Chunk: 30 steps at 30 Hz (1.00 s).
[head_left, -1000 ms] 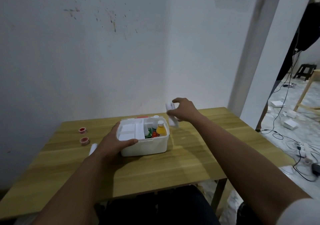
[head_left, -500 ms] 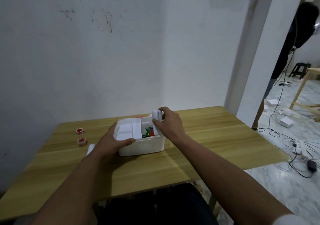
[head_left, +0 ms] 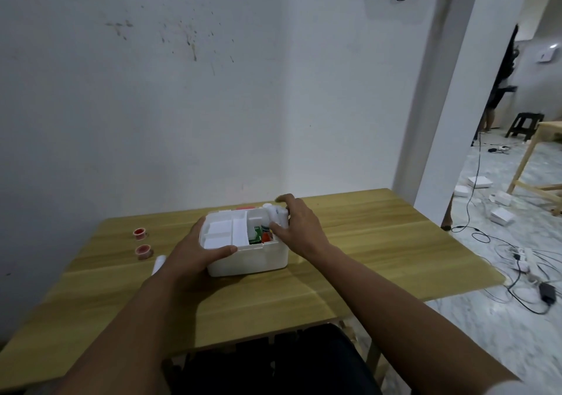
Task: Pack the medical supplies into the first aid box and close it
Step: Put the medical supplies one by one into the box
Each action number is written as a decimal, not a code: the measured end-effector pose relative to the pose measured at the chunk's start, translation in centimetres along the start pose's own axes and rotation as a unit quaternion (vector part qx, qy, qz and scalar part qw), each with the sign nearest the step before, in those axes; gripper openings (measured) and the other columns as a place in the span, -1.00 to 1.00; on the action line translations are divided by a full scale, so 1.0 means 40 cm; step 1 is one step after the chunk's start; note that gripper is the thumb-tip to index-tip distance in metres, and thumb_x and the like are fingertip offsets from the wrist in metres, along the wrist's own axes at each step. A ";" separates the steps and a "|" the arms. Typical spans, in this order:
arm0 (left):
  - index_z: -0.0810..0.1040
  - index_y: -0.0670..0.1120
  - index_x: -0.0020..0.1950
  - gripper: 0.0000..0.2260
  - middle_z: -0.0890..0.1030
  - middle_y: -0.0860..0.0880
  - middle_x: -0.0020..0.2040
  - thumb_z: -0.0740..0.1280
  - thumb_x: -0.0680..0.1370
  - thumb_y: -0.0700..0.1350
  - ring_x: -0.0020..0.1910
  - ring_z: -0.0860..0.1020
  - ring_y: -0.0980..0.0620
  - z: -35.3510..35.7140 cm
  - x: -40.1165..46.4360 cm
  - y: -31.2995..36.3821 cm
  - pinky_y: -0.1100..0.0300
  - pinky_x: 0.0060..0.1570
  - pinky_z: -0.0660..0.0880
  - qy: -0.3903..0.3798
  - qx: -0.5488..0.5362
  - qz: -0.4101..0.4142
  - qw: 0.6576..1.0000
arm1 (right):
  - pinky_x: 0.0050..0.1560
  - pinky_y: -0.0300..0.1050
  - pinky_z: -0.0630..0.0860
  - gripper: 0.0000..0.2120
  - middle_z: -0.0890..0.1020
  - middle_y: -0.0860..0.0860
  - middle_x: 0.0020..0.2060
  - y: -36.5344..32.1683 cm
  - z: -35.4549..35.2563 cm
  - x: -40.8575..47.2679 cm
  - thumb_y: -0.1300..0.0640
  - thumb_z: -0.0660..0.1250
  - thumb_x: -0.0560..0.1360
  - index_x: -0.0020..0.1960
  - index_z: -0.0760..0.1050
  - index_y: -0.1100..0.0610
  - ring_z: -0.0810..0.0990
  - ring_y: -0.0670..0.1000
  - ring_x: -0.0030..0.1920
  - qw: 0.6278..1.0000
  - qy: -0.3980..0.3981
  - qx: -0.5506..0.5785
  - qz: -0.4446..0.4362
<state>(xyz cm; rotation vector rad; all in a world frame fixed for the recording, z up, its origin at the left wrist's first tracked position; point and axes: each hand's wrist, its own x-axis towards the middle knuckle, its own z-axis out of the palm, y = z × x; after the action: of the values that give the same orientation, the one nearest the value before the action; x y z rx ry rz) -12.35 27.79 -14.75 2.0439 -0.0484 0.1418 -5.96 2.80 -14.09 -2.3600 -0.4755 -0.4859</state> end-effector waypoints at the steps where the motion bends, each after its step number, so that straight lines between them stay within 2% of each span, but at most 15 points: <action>1: 0.22 0.51 0.20 -0.12 0.36 0.43 0.14 0.48 -0.05 0.58 0.21 0.41 0.11 0.000 0.000 0.001 0.31 -0.11 0.43 0.001 0.001 0.000 1.000 | 0.08 0.11 0.59 -0.46 0.51 0.04 0.18 0.001 0.000 -0.001 -0.11 0.37 0.51 0.44 0.31 -0.10 0.57 0.08 0.09 1.000 -0.012 -0.015 -0.018; 3: 0.22 0.52 0.18 -0.12 0.36 0.43 0.14 0.49 -0.05 0.57 0.23 0.40 0.08 -0.001 -0.002 0.000 0.30 -0.10 0.43 0.005 0.004 -0.003 1.000 | 0.11 0.13 0.58 -0.49 0.46 0.06 0.18 0.000 -0.002 -0.002 -0.09 0.31 0.58 0.51 0.31 -0.12 0.56 0.10 0.09 0.997 -0.027 -0.060 -0.044; 5: 0.23 0.52 0.18 -0.18 0.36 0.43 0.13 0.53 0.01 0.52 0.23 0.41 0.08 0.000 -0.006 0.006 0.29 -0.10 0.44 0.007 0.002 -0.004 1.000 | 0.08 0.12 0.59 -0.55 0.46 0.06 0.16 -0.002 -0.001 -0.007 -0.08 0.32 0.59 0.45 0.40 -0.08 0.57 0.11 0.04 0.995 -0.014 -0.081 -0.056; 8: 0.25 0.47 0.16 -0.36 0.35 0.44 0.11 0.60 0.28 0.21 0.15 0.41 0.15 0.006 -0.011 0.013 0.32 -0.13 0.41 0.010 -0.001 0.003 1.000 | 0.03 0.10 0.58 -0.57 0.47 0.03 0.16 0.000 0.002 -0.010 -0.09 0.43 0.50 0.33 0.48 -0.03 0.58 0.11 -0.03 0.995 0.009 -0.083 -0.050; 11: 0.26 0.45 0.14 -0.39 0.36 0.43 0.11 0.60 0.39 0.05 0.11 0.40 0.16 0.010 -0.005 0.005 0.29 -0.14 0.44 0.013 -0.002 0.005 1.000 | 0.05 0.09 0.55 -0.56 0.49 -0.01 0.13 0.005 0.003 -0.005 -0.16 0.49 0.42 0.22 0.53 -0.03 0.58 0.06 -0.05 0.992 0.008 -0.114 -0.057; 14: 0.27 0.44 0.13 -0.40 0.35 0.43 0.10 0.60 0.41 0.01 0.05 0.42 0.22 0.011 -0.004 0.001 0.28 -0.15 0.44 0.015 0.001 0.001 1.000 | 0.07 0.07 0.49 -0.60 0.53 -0.05 0.08 0.010 -0.004 -0.002 -0.27 0.42 0.44 0.14 0.63 -0.05 0.58 0.00 -0.01 0.989 -0.005 -0.126 -0.072; 18: 0.25 0.43 0.11 -0.39 0.33 0.45 0.08 0.60 0.42 -0.04 0.00 0.39 0.37 0.014 -0.002 -0.002 0.34 -0.15 0.39 0.021 0.001 0.000 1.000 | 0.04 0.10 0.49 -0.68 0.58 -0.10 0.01 0.029 -0.005 -0.007 -0.24 0.29 0.54 0.09 0.68 -0.08 0.59 -0.05 0.00 0.990 0.030 -0.104 -0.094; 21: 0.26 0.44 0.12 -0.38 0.35 0.44 0.10 0.61 0.40 -0.01 0.03 0.43 0.31 0.009 -0.002 -0.001 0.35 -0.14 0.40 0.015 -0.003 -0.002 1.000 | 0.07 0.11 0.50 -0.69 0.60 -0.14 -0.01 0.042 -0.002 -0.008 -0.24 0.28 0.54 0.10 0.62 -0.07 0.62 -0.08 -0.03 0.994 0.038 -0.075 -0.075; 24: 0.27 0.45 0.14 -0.37 0.33 0.46 0.11 0.62 0.39 0.02 0.20 0.41 0.13 0.006 -0.003 -0.003 0.21 -0.03 0.46 0.017 -0.009 -0.009 1.000 | 0.09 0.11 0.54 -0.65 0.58 -0.15 0.01 0.052 -0.009 -0.003 -0.28 0.32 0.51 0.11 0.61 -0.07 0.60 -0.09 -0.02 0.999 0.037 -0.003 -0.040; 27: 0.25 0.39 0.28 -0.29 0.33 0.46 0.12 0.63 0.34 0.13 0.29 0.39 0.09 0.002 -0.001 -0.008 0.13 0.10 0.42 0.009 -0.006 -0.014 1.000 | 0.12 0.05 0.57 -0.46 0.55 -0.11 0.14 0.055 -0.023 0.006 -0.38 0.36 0.42 0.26 0.55 -0.07 0.55 -0.12 0.10 0.999 -0.011 0.044 0.001; 29: 0.24 0.38 0.33 -0.18 0.39 0.43 0.17 0.62 0.20 0.31 0.25 0.42 0.12 -0.001 0.004 -0.014 0.15 0.07 0.44 0.006 -0.014 -0.016 1.000 | 0.20 0.05 0.55 -0.30 0.52 -0.09 0.25 0.054 -0.029 0.012 -0.44 0.39 0.35 0.36 0.48 -0.08 0.52 -0.09 0.20 0.997 -0.047 0.058 0.025; 30: 0.25 0.38 0.34 -0.17 0.43 0.36 0.21 0.61 0.19 0.32 0.24 0.42 0.12 0.000 0.005 -0.015 0.16 0.05 0.45 0.004 -0.014 -0.019 1.000 | 0.25 0.06 0.53 -0.22 0.50 -0.07 0.31 0.054 -0.030 0.016 -0.45 0.41 0.32 0.42 0.43 -0.08 0.51 -0.06 0.26 0.995 -0.065 0.065 0.036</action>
<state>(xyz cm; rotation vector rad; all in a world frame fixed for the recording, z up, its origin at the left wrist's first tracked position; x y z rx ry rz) -12.10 28.09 -15.26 2.0141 -0.0060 0.1250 -4.68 0.58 -14.14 -2.2831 -0.4652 -0.2602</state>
